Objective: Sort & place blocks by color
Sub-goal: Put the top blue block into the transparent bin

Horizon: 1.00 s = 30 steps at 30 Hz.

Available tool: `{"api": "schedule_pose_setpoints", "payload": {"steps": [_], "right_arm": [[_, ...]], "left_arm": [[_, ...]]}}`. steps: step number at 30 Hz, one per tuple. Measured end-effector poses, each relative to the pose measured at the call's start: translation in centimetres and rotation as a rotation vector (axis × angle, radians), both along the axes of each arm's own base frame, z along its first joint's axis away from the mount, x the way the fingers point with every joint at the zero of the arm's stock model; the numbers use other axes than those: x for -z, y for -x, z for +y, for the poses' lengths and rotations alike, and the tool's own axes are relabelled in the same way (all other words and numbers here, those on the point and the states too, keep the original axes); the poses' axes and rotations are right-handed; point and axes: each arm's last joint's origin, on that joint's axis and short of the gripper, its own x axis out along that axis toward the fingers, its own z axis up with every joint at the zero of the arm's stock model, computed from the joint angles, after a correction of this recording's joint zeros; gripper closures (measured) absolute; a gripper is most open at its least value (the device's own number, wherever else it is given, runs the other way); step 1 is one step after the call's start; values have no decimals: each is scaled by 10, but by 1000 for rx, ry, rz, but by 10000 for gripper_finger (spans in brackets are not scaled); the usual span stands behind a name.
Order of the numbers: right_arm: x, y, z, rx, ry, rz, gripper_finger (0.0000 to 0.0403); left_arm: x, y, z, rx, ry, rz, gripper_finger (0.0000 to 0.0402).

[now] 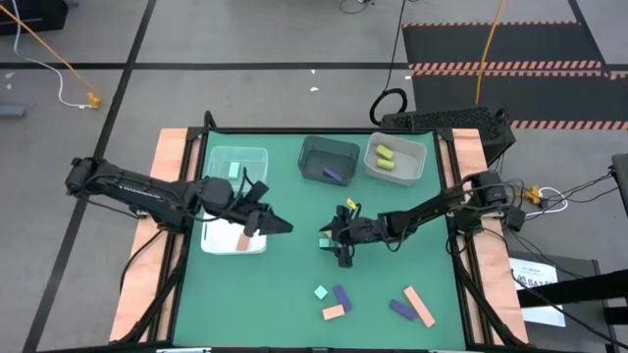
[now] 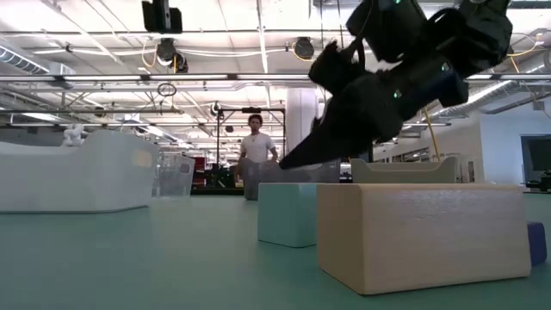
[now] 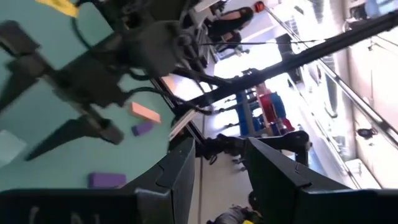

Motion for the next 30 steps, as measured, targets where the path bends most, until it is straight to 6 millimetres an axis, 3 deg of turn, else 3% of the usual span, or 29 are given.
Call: {"api": "schedule_pose_setpoints", "payload": {"steps": [10, 13, 18, 21, 25, 30], "right_arm": [[23, -1, 0, 56, -79, 71, 163], [24, -1, 0, 72, -103, 70, 196], [24, -1, 0, 70, -102, 70, 285], [23, -1, 0, 68, -105, 69, 290], [10, 0, 0, 77, -129, 44, 290], [-32, 6, -5, 67, -119, -71, 290]], "left_arm": [[-1, 2, -12, 43, -9, -16, 259], [-1, 3, -13, 46, -9, -16, 259], [-1, 2, -12, 44, -23, -19, 259], [-1, 2, -12, 47, -51, -28, 258], [-1, 2, -12, 52, -103, -46, 258], [-1, 1, -10, -16, -197, -69, 258]]}}
